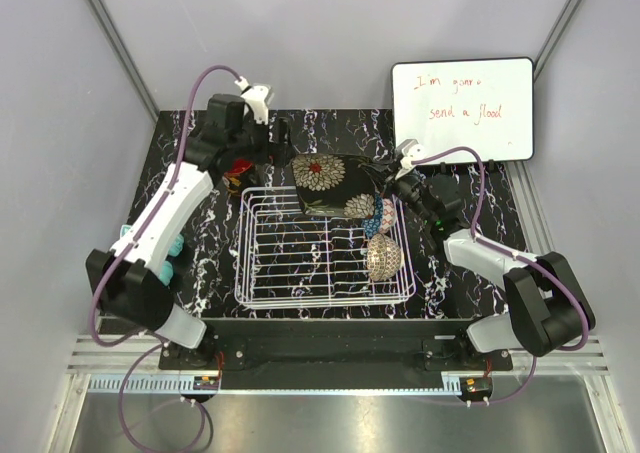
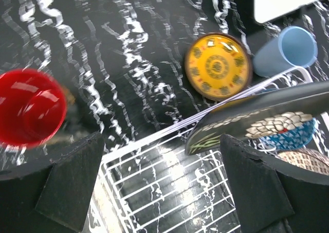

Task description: Load the mixed dishes into the dish rack

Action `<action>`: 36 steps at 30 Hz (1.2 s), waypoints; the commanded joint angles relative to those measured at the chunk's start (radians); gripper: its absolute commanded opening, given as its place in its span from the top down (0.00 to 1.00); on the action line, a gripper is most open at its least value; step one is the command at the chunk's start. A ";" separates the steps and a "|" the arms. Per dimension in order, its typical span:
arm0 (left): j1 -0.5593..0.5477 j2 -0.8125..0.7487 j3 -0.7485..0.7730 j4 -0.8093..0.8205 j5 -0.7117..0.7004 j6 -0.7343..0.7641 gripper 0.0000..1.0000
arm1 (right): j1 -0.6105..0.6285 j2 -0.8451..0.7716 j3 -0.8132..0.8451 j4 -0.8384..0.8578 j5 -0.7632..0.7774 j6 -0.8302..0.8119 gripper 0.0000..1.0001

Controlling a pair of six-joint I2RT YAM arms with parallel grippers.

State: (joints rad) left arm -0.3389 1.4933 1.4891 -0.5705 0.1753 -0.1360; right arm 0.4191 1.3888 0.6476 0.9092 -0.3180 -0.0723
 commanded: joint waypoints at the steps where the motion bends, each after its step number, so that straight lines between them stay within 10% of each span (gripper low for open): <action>1: -0.005 0.071 0.102 0.035 0.194 0.096 0.01 | -0.008 -0.008 0.030 -0.003 0.042 -0.096 1.00; 15: -0.005 0.199 0.206 -0.104 0.565 0.503 0.01 | -0.008 -0.004 0.034 -0.015 0.050 -0.106 1.00; 25: -0.006 0.295 0.257 -0.120 0.667 0.500 0.33 | -0.008 0.019 0.052 -0.004 0.066 -0.107 1.00; 33: -0.006 0.321 0.307 -0.198 0.656 0.582 0.96 | -0.008 0.033 0.057 -0.004 0.082 -0.110 1.00; 36: -0.006 0.315 0.315 -0.203 0.656 0.592 1.00 | -0.008 0.042 0.060 -0.004 0.082 -0.101 1.00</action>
State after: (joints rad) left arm -0.3439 1.8210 1.7409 -0.7300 0.7906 0.5571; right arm 0.3996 1.4208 0.6773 0.8864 -0.2806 -0.0887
